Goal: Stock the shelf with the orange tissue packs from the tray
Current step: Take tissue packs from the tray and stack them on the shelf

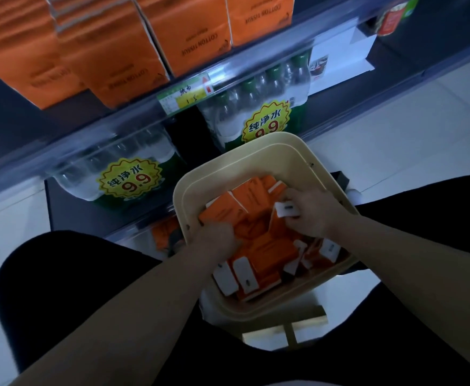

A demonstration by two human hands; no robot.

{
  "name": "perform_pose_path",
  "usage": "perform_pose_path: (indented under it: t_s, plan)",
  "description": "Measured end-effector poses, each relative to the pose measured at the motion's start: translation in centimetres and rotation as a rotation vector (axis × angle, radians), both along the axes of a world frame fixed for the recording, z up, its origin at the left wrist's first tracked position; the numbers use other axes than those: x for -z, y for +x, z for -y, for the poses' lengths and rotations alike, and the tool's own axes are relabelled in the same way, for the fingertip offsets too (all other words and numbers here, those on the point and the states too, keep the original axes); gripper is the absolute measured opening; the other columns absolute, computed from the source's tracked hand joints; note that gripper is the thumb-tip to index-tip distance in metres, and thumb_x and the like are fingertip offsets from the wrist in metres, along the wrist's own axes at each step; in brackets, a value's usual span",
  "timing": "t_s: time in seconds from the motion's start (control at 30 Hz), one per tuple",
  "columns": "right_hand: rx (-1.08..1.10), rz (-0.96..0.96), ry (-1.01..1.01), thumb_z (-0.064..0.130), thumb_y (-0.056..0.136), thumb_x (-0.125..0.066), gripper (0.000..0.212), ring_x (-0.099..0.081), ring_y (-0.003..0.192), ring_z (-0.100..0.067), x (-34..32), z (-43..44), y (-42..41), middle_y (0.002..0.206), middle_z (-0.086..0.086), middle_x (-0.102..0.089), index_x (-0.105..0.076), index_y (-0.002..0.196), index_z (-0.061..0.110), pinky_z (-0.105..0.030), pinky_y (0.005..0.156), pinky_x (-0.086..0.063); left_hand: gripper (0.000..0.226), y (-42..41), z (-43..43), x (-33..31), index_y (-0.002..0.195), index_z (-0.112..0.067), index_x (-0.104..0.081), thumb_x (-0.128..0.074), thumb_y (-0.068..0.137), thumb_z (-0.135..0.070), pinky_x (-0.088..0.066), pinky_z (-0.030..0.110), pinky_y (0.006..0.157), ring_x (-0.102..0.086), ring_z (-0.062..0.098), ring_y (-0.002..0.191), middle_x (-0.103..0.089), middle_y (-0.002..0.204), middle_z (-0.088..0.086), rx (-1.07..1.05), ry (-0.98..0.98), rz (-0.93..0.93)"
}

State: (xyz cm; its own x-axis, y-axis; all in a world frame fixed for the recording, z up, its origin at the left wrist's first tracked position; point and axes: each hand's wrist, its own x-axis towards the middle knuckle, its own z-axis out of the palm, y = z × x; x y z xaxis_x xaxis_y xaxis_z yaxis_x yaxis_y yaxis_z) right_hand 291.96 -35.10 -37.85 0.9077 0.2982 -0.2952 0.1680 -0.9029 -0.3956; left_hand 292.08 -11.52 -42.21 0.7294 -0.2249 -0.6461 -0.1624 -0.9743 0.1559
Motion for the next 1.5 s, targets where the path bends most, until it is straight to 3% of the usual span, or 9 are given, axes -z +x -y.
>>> perform_pose_path:
  t_s: [0.2,0.37,0.6,0.7,0.77,0.9,1.1,1.37,1.5]
  plan:
    - [-0.024,-0.058,-0.026,0.044,0.081,-0.059,0.048,-0.051,0.114,-0.021,0.7,0.3,-0.3,0.120,0.006,-0.056,-0.047,0.126,0.032,-0.045,0.096,-0.039,0.071,-1.6,1.8,0.9,0.133,-0.031,-0.050,-0.039,0.080,-0.077,-0.027,0.049,0.110,-0.030,0.033,0.133,-0.047,0.140,0.004,0.077,0.216,0.003]
    - [0.001,-0.054,-0.030,0.042,0.080,-0.061,0.046,-0.049,0.113,-0.022,0.8,0.3,-0.4,0.117,0.006,-0.056,-0.049,0.123,0.031,-0.044,0.094,-0.038,0.082,-2.5,2.3,0.7,0.134,-0.037,-0.045,-0.047,0.063,-0.079,-0.035,0.049,0.106,-0.037,0.031,0.131,-0.048,0.139,0.004,0.067,0.153,-0.031]
    - [0.033,-0.033,-0.015,0.039,0.080,-0.060,0.043,-0.054,0.109,-0.023,0.2,0.1,-0.2,0.113,0.003,-0.059,-0.052,0.121,0.027,-0.040,0.089,-0.039,0.068,-2.7,3.5,-1.8,0.121,-0.015,-0.051,-0.052,0.073,-0.062,-0.042,0.041,0.099,-0.057,0.029,0.111,-0.061,0.116,0.009,0.018,-0.113,0.127]
    - [0.106,0.013,0.028,0.038,0.079,-0.059,0.042,-0.058,0.099,-0.025,-0.4,0.1,0.1,0.097,0.002,-0.057,-0.051,0.118,0.025,-0.039,0.085,-0.045,0.031,-0.3,2.4,-2.9,0.102,-0.017,-0.058,-0.065,0.079,-0.037,-0.048,0.034,0.087,-0.059,0.023,0.098,-0.061,0.099,0.003,-0.136,-0.210,0.074]
    - [0.123,0.042,0.037,0.039,0.078,-0.058,0.048,-0.059,0.092,-0.023,-0.9,0.2,0.3,0.088,0.005,-0.052,-0.047,0.123,0.026,-0.036,0.080,-0.046,0.028,0.9,1.1,-2.9,0.097,-0.017,-0.060,-0.067,0.074,-0.032,-0.050,0.037,0.085,-0.060,0.020,0.092,-0.062,0.094,0.001,-0.219,-0.258,0.056]
    - [0.141,0.074,-0.020,0.039,0.082,-0.061,0.043,-0.059,0.096,-0.021,-2.1,0.3,0.5,0.100,0.002,-0.061,-0.049,0.122,0.026,-0.028,0.069,-0.033,0.017,1.8,0.5,-4.1,0.097,-0.012,-0.055,-0.062,0.082,-0.009,-0.047,0.032,0.081,-0.056,0.012,0.084,-0.061,0.091,0.004,-0.333,-0.406,0.115]
    - [0.165,0.044,0.061,0.047,0.077,-0.055,0.040,-0.061,0.097,-0.026,-2.7,-1.2,1.1,0.101,-0.001,-0.063,-0.054,0.112,0.027,-0.042,0.083,-0.050,0.036,3.7,-0.7,-5.8,0.125,-0.014,-0.049,-0.055,0.089,-0.014,-0.046,0.035,0.097,-0.059,0.019,0.109,-0.065,0.116,0.002,-0.255,-0.374,0.185]
    - [0.184,0.102,0.146,0.035,0.087,-0.063,0.044,-0.057,0.108,-0.030,-5.2,-2.8,1.2,0.118,-0.011,-0.061,-0.052,0.123,0.013,-0.034,0.082,-0.047,0.079,3.0,-2.1,-11.3,0.139,-0.010,-0.045,-0.084,0.071,-0.020,-0.040,0.026,0.095,-0.049,0.023,0.125,-0.052,0.136,0.006,-0.256,-0.408,0.031]
    - [0.163,0.271,0.098,0.035,0.085,-0.064,0.041,-0.054,0.112,-0.023,-8.4,-4.1,0.9,0.119,0.000,-0.060,-0.052,0.122,0.022,-0.030,0.077,-0.038,0.072,1.9,-3.9,-14.4,0.138,-0.017,-0.042,-0.077,0.075,-0.014,-0.046,0.028,0.089,-0.054,0.022,0.118,-0.054,0.135,0.005,-0.218,-0.368,0.277]
